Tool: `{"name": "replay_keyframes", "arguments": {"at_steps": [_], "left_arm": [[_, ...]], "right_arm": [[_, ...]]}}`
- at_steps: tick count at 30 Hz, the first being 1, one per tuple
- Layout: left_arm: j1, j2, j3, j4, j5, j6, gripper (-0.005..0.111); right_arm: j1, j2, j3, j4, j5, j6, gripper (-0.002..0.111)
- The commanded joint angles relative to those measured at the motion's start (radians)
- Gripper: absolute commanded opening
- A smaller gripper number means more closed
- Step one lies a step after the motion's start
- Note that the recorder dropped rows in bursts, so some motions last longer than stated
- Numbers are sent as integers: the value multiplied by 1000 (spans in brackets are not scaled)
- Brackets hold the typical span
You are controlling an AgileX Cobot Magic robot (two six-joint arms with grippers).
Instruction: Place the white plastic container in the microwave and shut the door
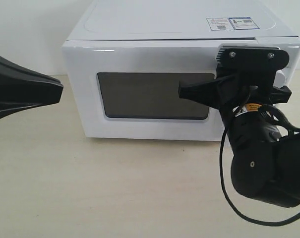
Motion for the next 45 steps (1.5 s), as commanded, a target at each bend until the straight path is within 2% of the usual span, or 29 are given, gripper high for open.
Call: {"name": "replay_keyframes", "arguments": {"at_steps": [1,9,23,33,38,45], "left_arm": [[-4,2,5,-5,-6,5,4],[-4,2,5,-5,-14,5,4],[-4,2,5,-5,-16,6,4],[-4,2,5,-5,-14,28,4],[-4,2,5,-3,-2,28,4],[-4,2,5,-3,3,28,4]], "right_arm": [[-9,8,-5,8,-51,9,0],[-59,8,-46,4,60,-3,0],[-15,8,-46,35,49,-62,0],[175,-6,-46,231,-54,-338,0],[274,-90,-46,337,-54,-366,0],[424,-264,-32,484,-54,-573,0]]}}
